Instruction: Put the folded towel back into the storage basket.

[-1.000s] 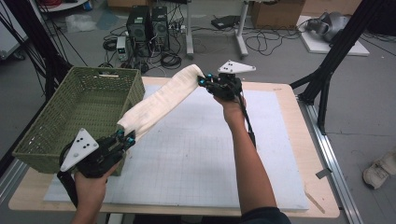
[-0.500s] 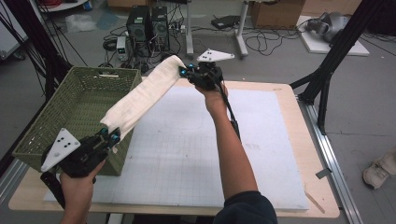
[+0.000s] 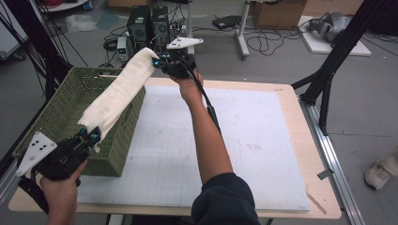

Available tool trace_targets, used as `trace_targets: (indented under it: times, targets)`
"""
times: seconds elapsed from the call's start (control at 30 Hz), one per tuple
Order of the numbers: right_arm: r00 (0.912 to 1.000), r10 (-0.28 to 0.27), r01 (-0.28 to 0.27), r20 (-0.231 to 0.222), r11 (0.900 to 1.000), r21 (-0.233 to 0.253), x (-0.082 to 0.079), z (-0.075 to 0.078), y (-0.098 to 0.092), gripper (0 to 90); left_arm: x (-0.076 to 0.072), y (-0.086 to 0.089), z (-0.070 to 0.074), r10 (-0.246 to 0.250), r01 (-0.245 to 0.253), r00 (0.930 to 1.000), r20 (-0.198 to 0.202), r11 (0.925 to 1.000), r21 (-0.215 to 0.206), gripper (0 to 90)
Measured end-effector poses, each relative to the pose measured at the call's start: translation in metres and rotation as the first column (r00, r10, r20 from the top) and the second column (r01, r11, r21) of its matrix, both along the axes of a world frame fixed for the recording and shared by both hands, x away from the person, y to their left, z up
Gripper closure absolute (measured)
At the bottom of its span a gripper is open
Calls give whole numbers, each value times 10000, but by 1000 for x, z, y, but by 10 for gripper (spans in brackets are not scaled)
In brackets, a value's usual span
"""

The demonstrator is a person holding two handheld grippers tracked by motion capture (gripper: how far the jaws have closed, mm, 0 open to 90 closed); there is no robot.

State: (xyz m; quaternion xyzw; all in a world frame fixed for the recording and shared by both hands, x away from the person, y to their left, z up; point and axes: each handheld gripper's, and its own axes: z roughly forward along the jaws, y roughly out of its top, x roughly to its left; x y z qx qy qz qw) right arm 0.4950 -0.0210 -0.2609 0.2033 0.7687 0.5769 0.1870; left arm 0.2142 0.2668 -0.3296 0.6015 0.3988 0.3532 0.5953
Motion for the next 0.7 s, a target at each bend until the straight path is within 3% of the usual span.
trace_targets:
  times: [0.23,0.37,0.7]
  targets:
    - [9991,406,-408,-103,9990,-194,14,1,39,821,-2,17,-3,565,-566,9984,-67,9983,-106,819]
    - [9987,495,-498,-120,9983,-291,18,0,52,821,-3,23,-4,817,-818,9966,-90,9966,-51,819]
    - [9964,773,-792,-359,9954,-544,33,-8,98,820,-5,39,-10,1627,-1618,9864,-239,9862,352,819]
